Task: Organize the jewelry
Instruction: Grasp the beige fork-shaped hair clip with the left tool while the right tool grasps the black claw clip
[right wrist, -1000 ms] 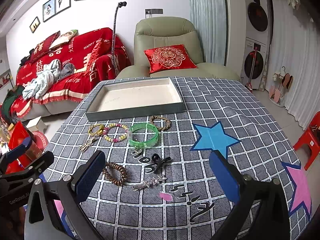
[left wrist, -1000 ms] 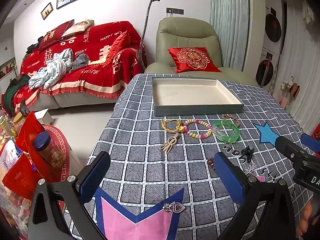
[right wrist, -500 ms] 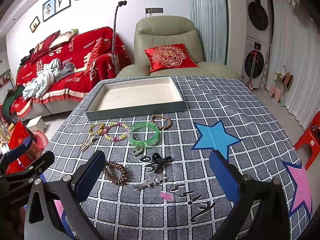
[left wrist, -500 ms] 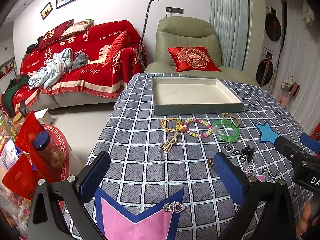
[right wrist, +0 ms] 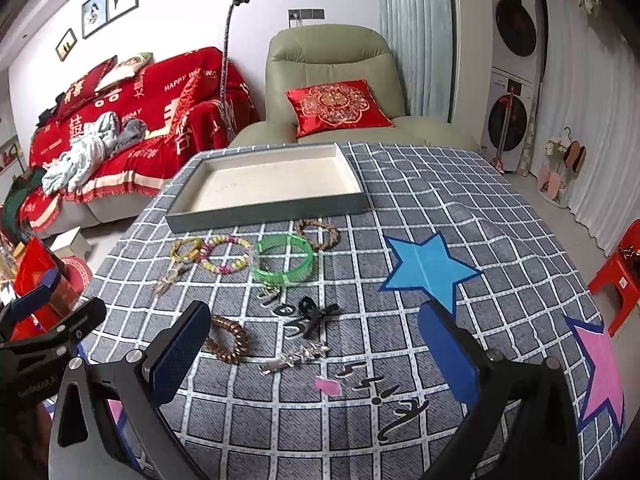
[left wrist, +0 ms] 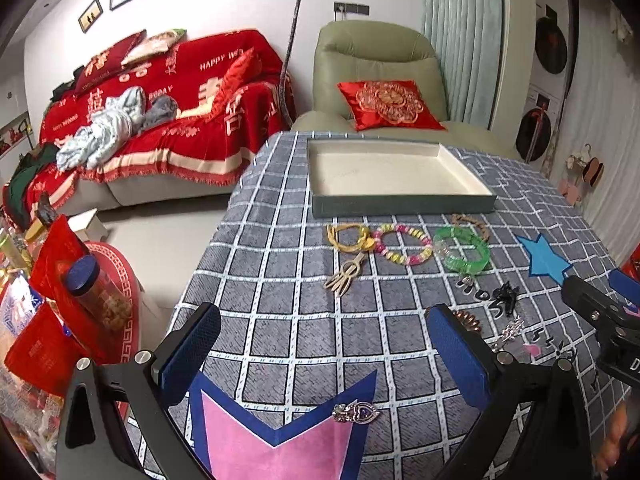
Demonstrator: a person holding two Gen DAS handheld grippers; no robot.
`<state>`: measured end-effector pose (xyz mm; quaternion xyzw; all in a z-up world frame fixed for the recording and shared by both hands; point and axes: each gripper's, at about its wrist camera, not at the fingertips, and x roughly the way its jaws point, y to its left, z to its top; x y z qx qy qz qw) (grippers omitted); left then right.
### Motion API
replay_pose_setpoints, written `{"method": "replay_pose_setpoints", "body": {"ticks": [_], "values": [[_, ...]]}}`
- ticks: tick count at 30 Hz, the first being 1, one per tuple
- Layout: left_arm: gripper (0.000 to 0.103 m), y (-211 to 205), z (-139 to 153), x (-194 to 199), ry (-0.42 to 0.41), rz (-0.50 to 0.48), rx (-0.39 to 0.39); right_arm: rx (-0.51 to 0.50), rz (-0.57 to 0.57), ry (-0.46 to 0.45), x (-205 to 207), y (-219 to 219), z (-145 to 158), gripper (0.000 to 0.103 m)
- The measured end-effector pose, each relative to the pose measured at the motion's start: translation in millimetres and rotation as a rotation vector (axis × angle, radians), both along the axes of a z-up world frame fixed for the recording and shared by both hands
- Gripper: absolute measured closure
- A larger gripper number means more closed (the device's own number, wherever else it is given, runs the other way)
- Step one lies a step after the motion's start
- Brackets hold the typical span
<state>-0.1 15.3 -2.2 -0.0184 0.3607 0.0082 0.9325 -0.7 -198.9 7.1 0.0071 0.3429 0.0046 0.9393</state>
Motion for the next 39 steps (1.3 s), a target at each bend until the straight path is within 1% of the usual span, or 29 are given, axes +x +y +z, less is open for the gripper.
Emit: {"method": "replay_pose_setpoints", "body": {"ticks": [5,8,11,15,19,23,26,27,28,29,30,31,32,33,34,35,36,39], "values": [[0.000,12.1,-12.6,21.9,0.094,-0.018,-0.042,0.001,-0.025,0.059,8.3,-10.3,-11.0,0.000],[0.000,17.0,-19.0,37.2,0.121,-0.019,-0.034,0.014,-0.034,0.104,16.4,-16.3,-19.7,0.000],[0.000,17.9,-24.7,53.9,0.140,-0.045,-0.023,0.028,-0.037,0.149,25.7,-18.9,-28.9,0.000],[0.000,12.1,-32.6,75.3,0.166,-0.126,-0.020,0.028,-0.042,0.202,38.9,-18.9,-39.7,0.000],[0.000,4.4,-38.8,92.9,0.186,-0.181,-0.007,0.013,-0.057,0.238,54.2,-17.5,-49.2,0.000],[0.000,-1.5,-44.2,107.6,0.210,-0.224,-0.013,0.025,-0.067,0.267,70.4,-19.8,-55.0,0.005],[0.000,-4.2,-51.2,117.6,0.238,-0.237,-0.014,0.037,-0.061,0.305,81.8,-17.7,-61.9,0.011],[0.003,-4.9,-53.3,119.6,0.248,-0.242,-0.019,0.039,-0.055,0.318,84.6,-15.8,-64.6,0.014],[0.015,-6.3,-55.5,120.9,0.257,-0.250,-0.020,0.038,-0.051,0.327,86.6,-13.8,-66.6,0.019],[0.021,-7.5,-57.9,123.4,0.274,-0.260,-0.018,0.035,-0.047,0.336,88.6,-11.5,-68.9,0.022],[0.023,-8.6,-59.8,124.1,0.283,-0.265,-0.016,0.031,-0.044,0.349,90.4,-9.0,-71.7,0.029],[0.026,-9.6,-59.3,122.8,0.270,-0.268,-0.005,0.030,-0.043,0.356,91.9,-7.4,-73.9,0.032],[0.036,-10.9,-59.5,122.2,0.263,-0.275,0.002,0.030,-0.041,0.366,93.2,-5.9,-76.4,0.036],[0.041,-12.5,-58.5,121.1,0.250,-0.285,0.014,0.010,-0.044,0.358,93.2,-3.5,-76.4,0.044],[0.052,-13.2,-58.0,121.0,0.244,-0.295,0.010,0.001,-0.041,0.359,93.3,-1.7,-76.6,0.052],[0.066,-13.0,-57.8,121.1,0.239,-0.299,0.011,-0.016,-0.041,0.355,93.4,0.2,-76.1,0.059],[0.068,-13.5,-57.4,121.3,0.234,-0.304,0.014,-0.021,-0.039,0.355,93.6,1.2,-75.5,0.063],[0.068,-12.8,-57.1,122.5,0.240,-0.316,-0.022,-0.005,-0.042,0.352,93.2,-0.9,-74.6,0.063]]}}
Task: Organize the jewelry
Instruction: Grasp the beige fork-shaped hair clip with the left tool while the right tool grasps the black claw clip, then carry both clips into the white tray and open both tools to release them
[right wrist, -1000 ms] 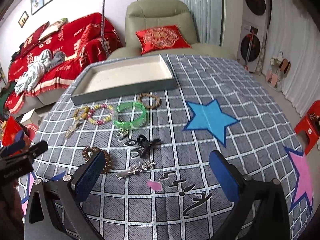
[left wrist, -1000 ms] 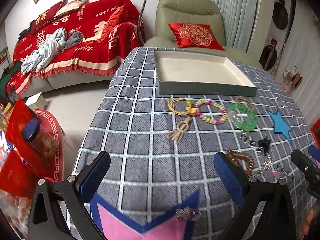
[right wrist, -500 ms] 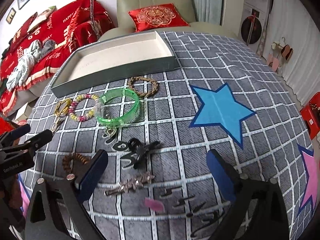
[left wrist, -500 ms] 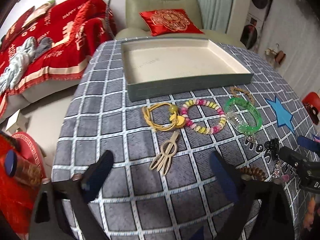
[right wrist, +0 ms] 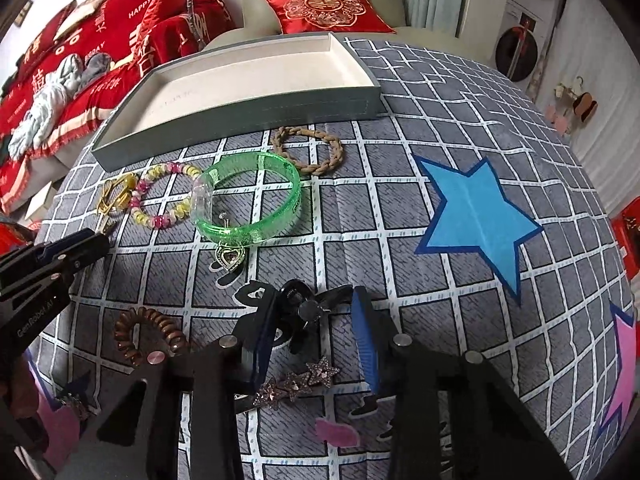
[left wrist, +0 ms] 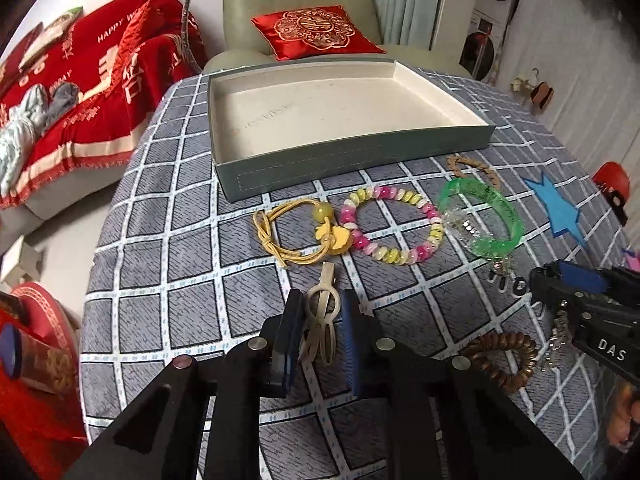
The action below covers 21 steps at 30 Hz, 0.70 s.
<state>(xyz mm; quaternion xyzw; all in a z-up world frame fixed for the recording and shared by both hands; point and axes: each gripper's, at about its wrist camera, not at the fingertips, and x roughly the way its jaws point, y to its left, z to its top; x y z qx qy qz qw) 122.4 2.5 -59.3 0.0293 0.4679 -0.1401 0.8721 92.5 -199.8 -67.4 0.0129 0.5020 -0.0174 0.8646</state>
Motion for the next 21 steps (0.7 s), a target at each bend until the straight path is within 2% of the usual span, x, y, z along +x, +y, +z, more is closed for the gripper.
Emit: {"method": "replay_pose_setpoints", "body": {"ticks": [5,11,17,21], "values": [[0.068,7.0,15.9,-5.3,-0.007,-0.010,-0.063,0.062,-0.001,-0.030,-2.6,-9.4,14.8,0.065],[0.068,4.3,61.2,2.4,-0.065,-0.032,-0.114,0.135,0.016,-0.092,11.9,-21.1,50.4,0.065],[0.068,-4.8,111.0,46.6,-0.134,-0.015,-0.139,0.161,0.060,-0.132,54.5,-21.7,83.5,0.064],[0.068,-10.3,121.4,91.8,-0.162,0.023,-0.134,0.161,0.093,-0.144,99.5,-18.0,95.5,0.064]]}}
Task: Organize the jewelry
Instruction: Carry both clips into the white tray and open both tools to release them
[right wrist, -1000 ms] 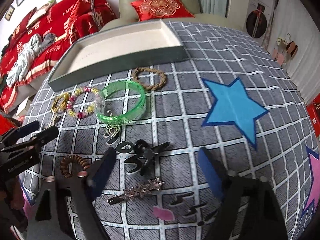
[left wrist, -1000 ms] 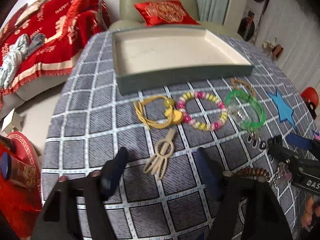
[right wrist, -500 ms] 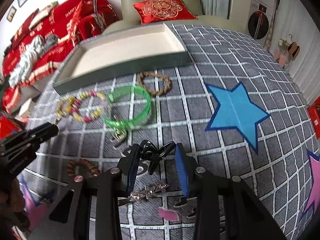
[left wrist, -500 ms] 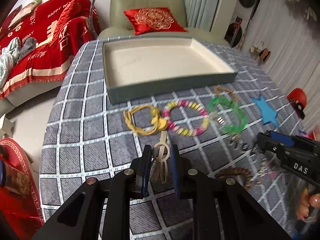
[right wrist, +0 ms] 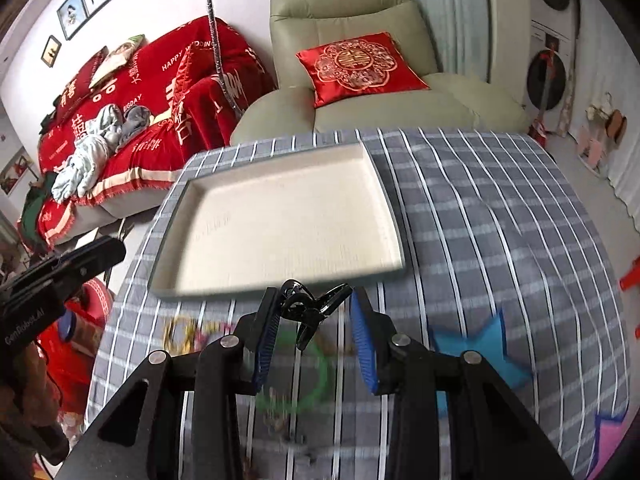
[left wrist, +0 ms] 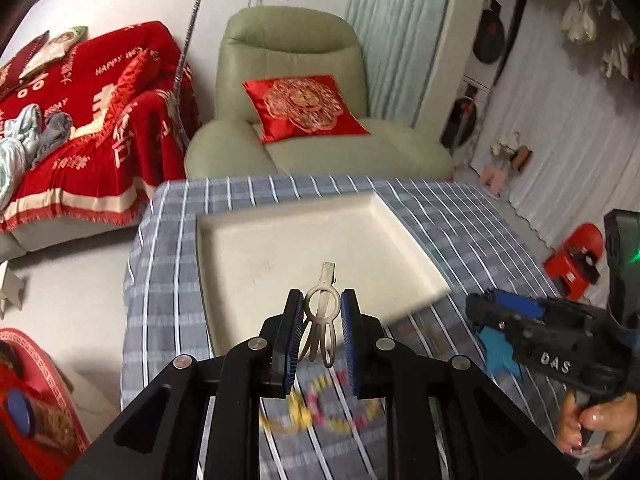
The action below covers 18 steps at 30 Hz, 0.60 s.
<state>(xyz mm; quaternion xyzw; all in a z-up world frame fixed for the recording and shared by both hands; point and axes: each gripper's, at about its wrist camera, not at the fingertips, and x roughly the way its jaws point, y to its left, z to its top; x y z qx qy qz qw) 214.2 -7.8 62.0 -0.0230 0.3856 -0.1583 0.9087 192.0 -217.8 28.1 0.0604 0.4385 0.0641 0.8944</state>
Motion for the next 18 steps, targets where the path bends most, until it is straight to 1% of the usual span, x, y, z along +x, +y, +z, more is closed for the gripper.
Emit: {"method": "replay_pose_setpoints", "body": {"ticks": [2,3,5,7,9,12,15,18], "values": [[0.068,-1.3,-4.7,20.9,0.007,0.027,0.012,0.008,0.005,0.003,20.0,0.9,1.5,0.064],[0.068,-1.6,-11.7,37.9,0.031,0.042,0.009,0.005,0.008,0.004,35.1,1.8,0.7,0.064],[0.068,-0.6,-24.2,56.9,0.060,0.057,0.006,-0.005,0.013,0.007,52.7,4.3,-3.7,0.065],[0.068,-4.4,-41.6,78.2,0.079,0.075,0.038,-0.018,0.012,0.024,76.9,7.2,-13.9,0.065],[0.068,-9.9,-59.3,89.2,0.096,0.079,0.079,-0.018,0.010,0.044,92.3,8.0,-26.3,0.065],[0.068,-13.8,-84.8,99.8,0.130,0.087,0.114,-0.030,0.011,0.077,113.8,11.5,-47.9,0.065],[0.068,-19.3,-98.7,104.8,0.147,0.087,0.140,-0.044,0.011,0.105,128.0,14.2,-67.0,0.065],[0.068,-25.5,-107.6,109.4,0.144,0.090,0.188,-0.044,0.008,0.124,137.1,14.3,-81.0,0.065]]}}
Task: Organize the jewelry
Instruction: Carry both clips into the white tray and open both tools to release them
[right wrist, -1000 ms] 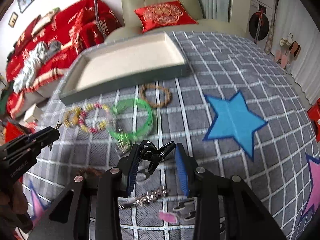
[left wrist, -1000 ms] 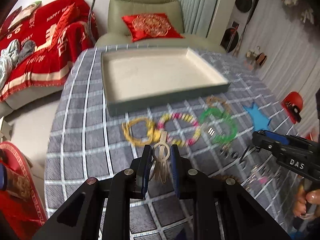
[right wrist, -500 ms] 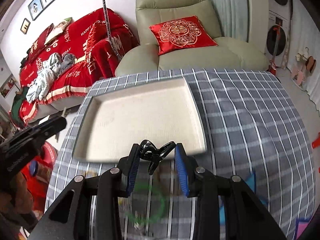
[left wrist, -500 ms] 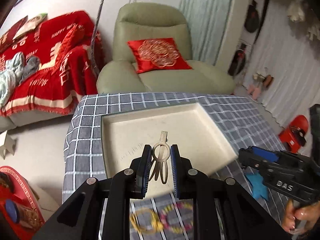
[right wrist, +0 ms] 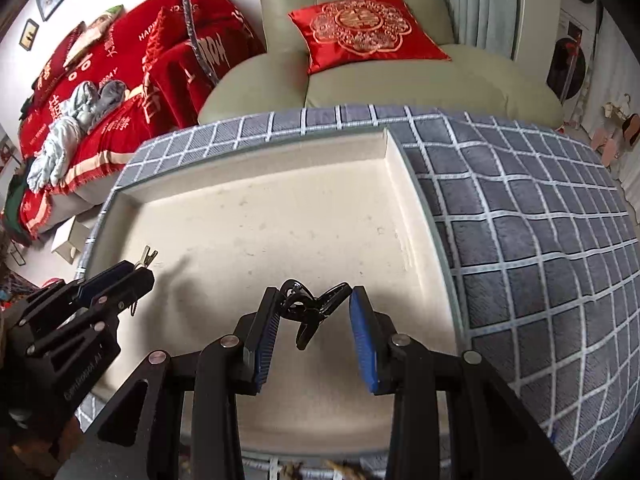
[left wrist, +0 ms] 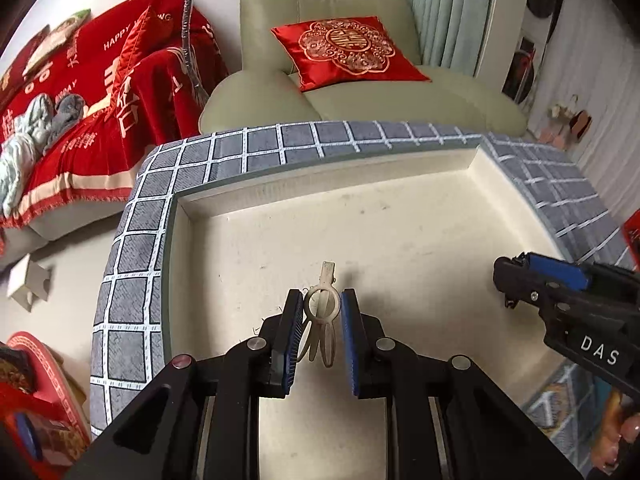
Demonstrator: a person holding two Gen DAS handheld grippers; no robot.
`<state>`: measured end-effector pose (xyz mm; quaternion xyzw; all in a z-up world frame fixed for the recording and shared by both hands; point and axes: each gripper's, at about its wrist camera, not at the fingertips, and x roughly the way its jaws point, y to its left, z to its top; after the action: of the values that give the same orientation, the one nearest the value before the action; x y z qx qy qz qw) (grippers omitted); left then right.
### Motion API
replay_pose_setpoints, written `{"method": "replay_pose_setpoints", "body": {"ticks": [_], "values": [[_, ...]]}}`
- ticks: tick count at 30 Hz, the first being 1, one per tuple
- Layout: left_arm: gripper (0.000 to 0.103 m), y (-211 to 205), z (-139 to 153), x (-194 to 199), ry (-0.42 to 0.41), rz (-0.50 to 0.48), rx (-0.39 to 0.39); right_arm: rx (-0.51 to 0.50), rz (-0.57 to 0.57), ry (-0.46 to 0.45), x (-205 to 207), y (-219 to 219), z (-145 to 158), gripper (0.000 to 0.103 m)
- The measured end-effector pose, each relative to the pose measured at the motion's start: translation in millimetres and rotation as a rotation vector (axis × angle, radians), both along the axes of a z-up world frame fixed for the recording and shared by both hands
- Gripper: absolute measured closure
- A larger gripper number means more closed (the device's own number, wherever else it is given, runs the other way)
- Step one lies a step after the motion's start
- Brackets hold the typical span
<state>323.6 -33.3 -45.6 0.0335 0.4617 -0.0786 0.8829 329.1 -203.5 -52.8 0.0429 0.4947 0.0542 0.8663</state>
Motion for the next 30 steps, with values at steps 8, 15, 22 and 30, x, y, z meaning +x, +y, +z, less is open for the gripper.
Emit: {"method": "replay_pose_setpoints", "body": {"ticks": [8,15,22,30], "values": [[0.067,-0.7,-8.8,-0.4,0.014,0.032,0.038,-0.045,0.015,0.012,-2.9,4.3,-13.1,0.056],[0.067,-1.0,-7.5,-5.0,0.014,0.042,0.044,-0.012,0.003,-0.010,-10.4,0.4,-1.2,0.032],[0.000,2.4,-3.3,-7.3,-0.001,0.061,0.029,0.053,-0.042,-0.059,-29.3,-15.2,20.9,0.025],[0.000,2.5,18.9,-23.1,-0.080,0.054,0.027,0.062,-0.067,-0.072,-47.0,-21.3,31.3,0.024]]}}
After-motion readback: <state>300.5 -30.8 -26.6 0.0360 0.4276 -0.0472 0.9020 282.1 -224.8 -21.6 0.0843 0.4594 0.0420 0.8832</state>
